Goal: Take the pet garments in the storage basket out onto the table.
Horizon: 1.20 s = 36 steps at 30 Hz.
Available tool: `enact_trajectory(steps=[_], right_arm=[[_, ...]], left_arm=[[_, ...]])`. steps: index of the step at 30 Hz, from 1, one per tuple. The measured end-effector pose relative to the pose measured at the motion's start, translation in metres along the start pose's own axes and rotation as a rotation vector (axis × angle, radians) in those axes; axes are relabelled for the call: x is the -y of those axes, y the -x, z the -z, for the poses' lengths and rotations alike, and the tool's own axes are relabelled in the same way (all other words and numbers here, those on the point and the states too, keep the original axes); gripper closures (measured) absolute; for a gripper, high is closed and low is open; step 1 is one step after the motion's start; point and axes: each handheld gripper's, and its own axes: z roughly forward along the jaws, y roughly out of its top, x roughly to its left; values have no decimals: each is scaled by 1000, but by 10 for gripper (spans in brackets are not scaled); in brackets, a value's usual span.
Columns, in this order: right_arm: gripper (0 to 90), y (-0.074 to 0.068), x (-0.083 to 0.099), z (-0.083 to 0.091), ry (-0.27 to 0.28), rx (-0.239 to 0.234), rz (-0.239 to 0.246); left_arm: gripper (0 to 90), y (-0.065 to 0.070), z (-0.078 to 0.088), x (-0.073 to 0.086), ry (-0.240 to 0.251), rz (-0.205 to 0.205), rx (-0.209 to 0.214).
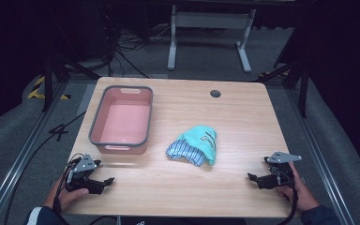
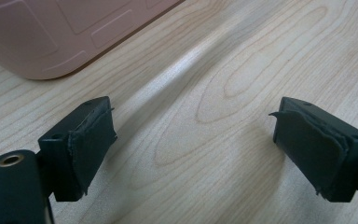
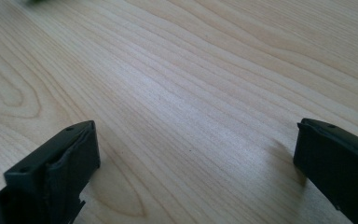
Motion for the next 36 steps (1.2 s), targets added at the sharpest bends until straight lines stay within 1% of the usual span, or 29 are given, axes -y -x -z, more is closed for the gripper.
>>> enact_trajectory(steps=[6, 8, 9, 10, 11, 17, 20, 22, 24, 25, 30, 36], right_arm=[[6, 0, 0, 0, -1, 0, -2], [6, 0, 0, 0, -1, 0, -2], [6, 0, 0, 0, -1, 0, -1], [6, 0, 0, 0, -1, 0, -2], [6, 0, 0, 0, -1, 0, -2], [7, 0, 0, 0, -1, 0, -1], [6, 0, 0, 0, -1, 0, -1], [7, 0, 0, 0, -1, 0, -2], [6, 0, 0, 0, -1, 0, -1], [7, 0, 0, 0, -1, 0, -2], [7, 0, 0, 0, -1, 0, -2], [7, 0, 0, 0, -1, 0, -2]], left_arm=[[122, 0, 0, 0, 0, -3, -2], [119, 0, -1, -1, 1, 5, 1], [116, 0, -1, -1, 2, -2, 0], [113, 0, -1, -1, -9, -3, -7], [108, -1, -1, -2, -2, -10, -6], [98, 0, -2, -2, -8, 6, -6], [97, 0, -2, -2, -8, 5, -9], [95, 0, -2, -3, -17, 1, -12], [92, 1, -2, -3, -15, 4, -16], [90, 1, -3, -3, -7, 11, -19], [82, 2, -4, -4, -10, 19, -22], [80, 2, -4, -4, -12, 19, -27]])
